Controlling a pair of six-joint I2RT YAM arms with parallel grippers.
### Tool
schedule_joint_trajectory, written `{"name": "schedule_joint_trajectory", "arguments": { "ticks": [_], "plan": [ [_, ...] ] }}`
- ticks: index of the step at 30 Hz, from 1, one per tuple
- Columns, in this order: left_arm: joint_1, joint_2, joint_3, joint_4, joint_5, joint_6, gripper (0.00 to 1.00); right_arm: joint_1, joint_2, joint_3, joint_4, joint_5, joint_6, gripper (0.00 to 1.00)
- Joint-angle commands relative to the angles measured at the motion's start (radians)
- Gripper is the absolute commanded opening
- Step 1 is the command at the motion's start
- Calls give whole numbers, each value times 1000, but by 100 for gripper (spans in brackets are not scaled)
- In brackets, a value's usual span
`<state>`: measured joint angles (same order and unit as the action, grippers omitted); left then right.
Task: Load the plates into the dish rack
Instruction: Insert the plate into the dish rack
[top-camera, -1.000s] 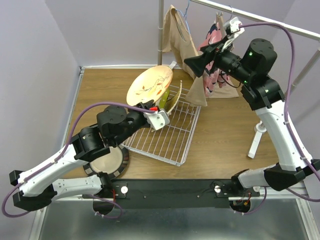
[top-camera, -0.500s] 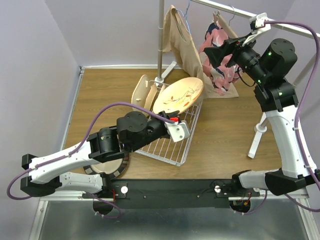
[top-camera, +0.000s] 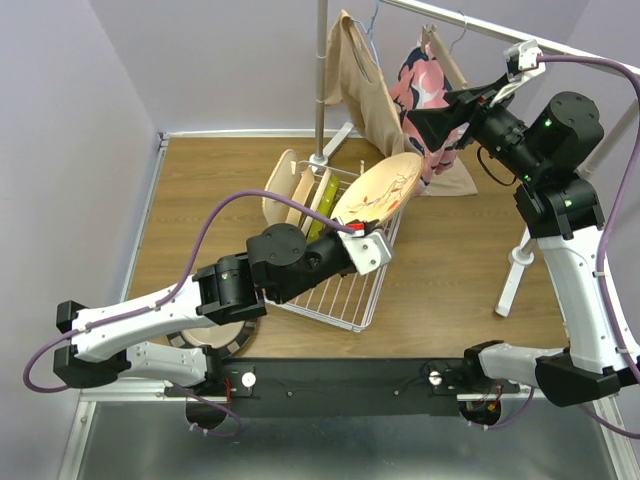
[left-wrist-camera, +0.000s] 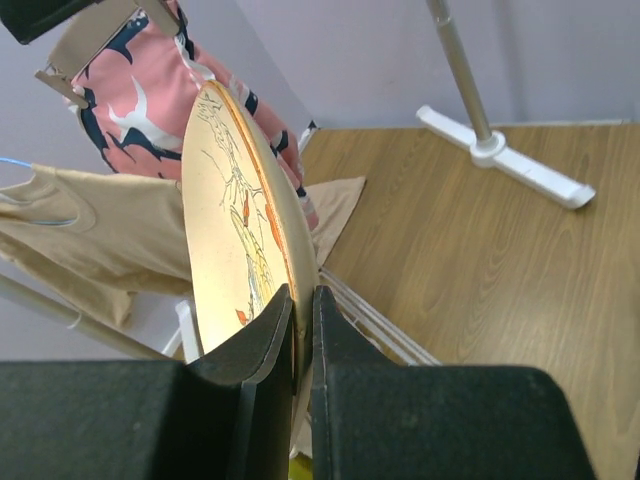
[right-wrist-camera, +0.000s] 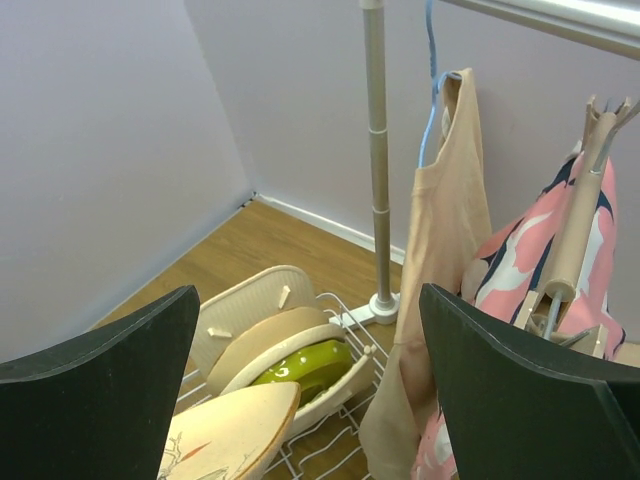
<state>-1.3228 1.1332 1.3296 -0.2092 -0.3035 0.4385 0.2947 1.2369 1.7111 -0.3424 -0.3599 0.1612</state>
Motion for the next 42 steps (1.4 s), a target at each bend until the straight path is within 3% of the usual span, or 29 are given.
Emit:
{"name": "schedule_joint_trajectory", "arguments": {
  "ticks": [1,25,42],
  "plan": [
    [-7,-23,-6,267,-36,-58,0,-11,-14,-13,17,2,27,100],
    [-6,112,-201,570,-175,-271,0,-45,-54,-71,25,-17,67,100],
    [154,166,-294,700,-111,-412,0,-57,-73,-97,25,-19,77,100]
  ]
}}
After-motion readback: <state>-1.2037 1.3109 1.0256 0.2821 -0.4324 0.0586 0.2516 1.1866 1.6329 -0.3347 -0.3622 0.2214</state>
